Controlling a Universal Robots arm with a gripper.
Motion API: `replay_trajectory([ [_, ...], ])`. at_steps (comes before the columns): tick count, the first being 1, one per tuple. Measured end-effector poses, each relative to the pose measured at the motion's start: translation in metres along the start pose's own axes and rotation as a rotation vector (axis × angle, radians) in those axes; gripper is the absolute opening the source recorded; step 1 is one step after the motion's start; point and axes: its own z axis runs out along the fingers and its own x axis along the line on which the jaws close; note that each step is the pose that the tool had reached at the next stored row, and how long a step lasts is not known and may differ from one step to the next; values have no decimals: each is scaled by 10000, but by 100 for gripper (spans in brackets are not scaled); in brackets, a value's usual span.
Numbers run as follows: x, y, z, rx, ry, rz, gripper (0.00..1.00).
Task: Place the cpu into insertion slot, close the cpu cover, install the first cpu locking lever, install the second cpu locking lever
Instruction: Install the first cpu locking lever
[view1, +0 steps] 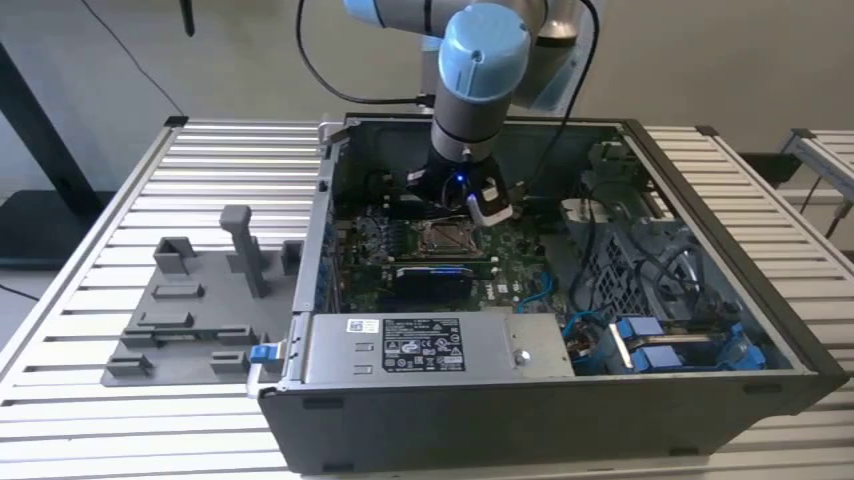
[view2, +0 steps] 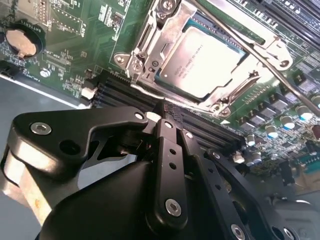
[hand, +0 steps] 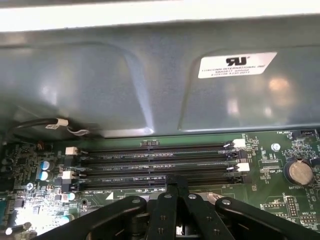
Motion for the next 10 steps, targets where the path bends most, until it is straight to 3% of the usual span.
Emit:
replay_trajectory([
  [5, 41, 27, -88, -2, -3, -2, 11],
  [10, 189, 13, -122, -36, 0, -1, 11],
])
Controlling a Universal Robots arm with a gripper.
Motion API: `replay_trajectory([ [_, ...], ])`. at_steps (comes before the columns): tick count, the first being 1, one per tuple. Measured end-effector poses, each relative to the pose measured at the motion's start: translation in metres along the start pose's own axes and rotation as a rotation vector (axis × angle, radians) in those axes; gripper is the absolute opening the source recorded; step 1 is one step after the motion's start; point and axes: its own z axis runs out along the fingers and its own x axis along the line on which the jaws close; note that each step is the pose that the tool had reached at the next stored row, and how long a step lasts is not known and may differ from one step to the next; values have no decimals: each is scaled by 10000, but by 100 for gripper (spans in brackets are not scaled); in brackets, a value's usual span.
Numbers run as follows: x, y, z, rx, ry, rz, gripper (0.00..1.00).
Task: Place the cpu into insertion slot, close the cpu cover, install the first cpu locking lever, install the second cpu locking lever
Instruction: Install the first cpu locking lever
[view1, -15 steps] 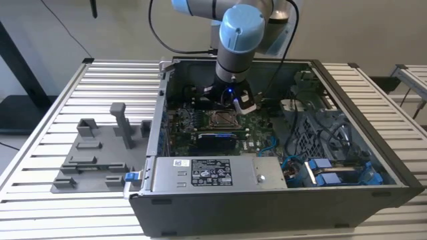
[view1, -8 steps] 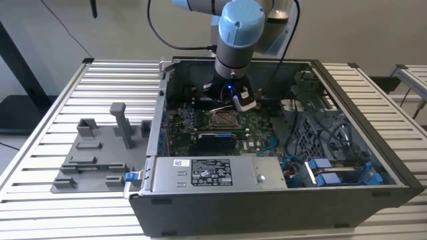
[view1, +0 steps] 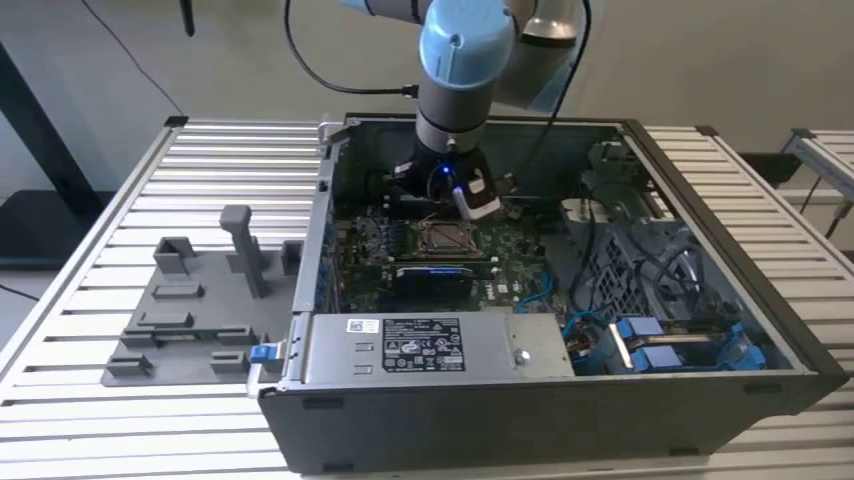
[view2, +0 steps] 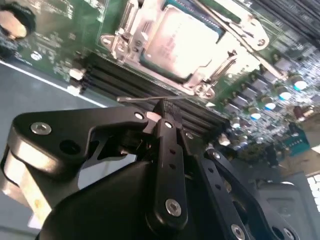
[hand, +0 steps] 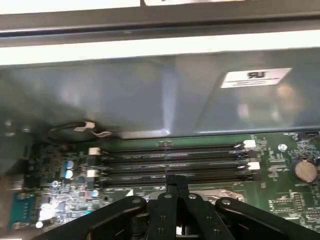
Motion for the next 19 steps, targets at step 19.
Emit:
replay_trajectory([
  [19, 201, -104, 63, -13, -105, -42, 11],
])
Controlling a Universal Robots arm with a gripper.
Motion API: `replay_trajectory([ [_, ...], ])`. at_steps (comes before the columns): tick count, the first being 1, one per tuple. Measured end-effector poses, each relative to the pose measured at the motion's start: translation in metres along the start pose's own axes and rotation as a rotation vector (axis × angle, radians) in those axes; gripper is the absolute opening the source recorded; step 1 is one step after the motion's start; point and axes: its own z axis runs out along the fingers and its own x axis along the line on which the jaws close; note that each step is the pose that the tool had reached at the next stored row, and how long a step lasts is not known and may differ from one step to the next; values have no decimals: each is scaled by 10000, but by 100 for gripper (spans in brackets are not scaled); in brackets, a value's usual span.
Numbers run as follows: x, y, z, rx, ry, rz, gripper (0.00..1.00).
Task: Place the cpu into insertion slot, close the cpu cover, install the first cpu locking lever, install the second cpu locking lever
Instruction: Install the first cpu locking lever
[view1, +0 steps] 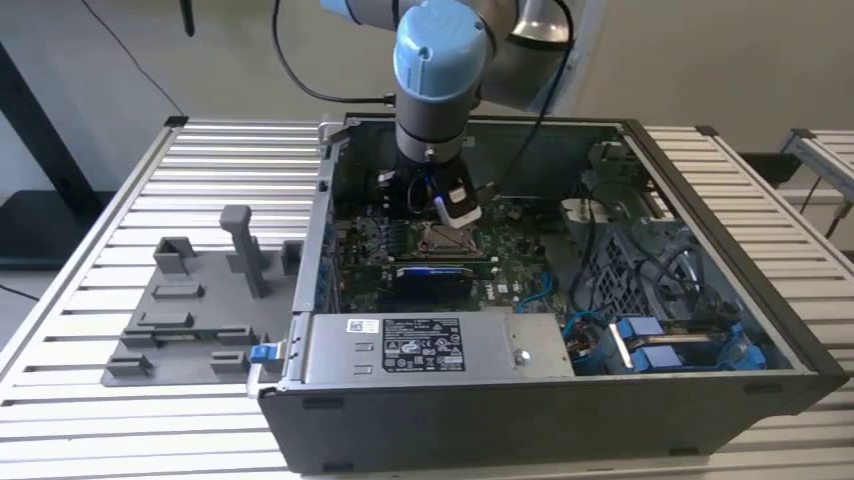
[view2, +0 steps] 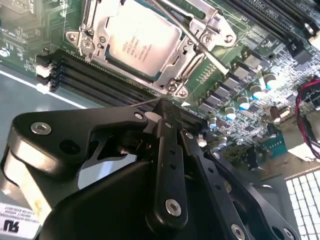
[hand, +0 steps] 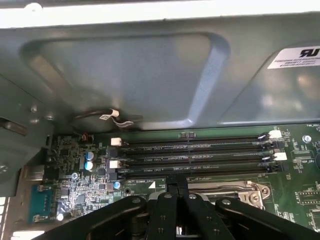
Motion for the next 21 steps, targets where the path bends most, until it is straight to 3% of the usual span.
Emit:
replay_trajectory([
  [10, -16, 13, 53, -20, 1, 1, 11],
  [21, -97, 14, 71, -40, 4, 2, 11],
])
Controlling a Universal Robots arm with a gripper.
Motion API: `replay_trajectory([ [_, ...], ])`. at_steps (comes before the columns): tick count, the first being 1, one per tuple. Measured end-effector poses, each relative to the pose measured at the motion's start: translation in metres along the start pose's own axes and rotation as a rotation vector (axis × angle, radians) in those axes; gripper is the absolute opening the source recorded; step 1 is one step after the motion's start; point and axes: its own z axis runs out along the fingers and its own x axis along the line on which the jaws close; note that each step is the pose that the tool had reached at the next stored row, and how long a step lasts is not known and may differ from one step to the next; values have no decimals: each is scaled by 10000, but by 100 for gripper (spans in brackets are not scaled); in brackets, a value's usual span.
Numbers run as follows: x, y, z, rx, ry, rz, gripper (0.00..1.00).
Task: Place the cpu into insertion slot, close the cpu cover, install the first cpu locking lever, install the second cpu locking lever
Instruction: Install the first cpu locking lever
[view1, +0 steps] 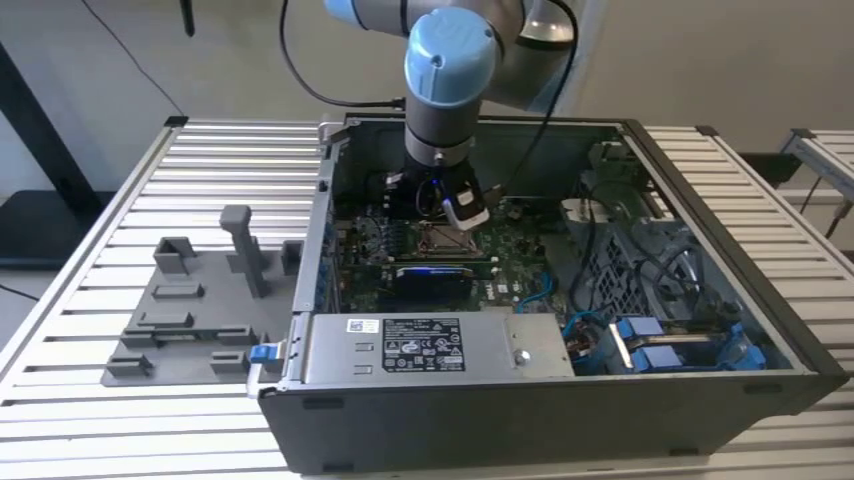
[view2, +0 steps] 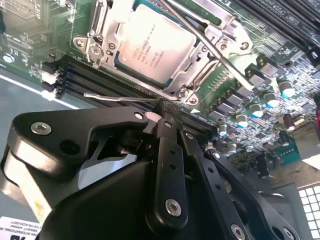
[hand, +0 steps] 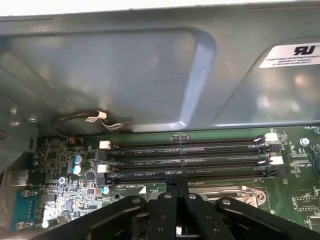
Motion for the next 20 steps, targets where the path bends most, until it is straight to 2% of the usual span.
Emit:
replay_trajectory([
  [20, -202, -2, 51, -65, 4, 1, 11],
])
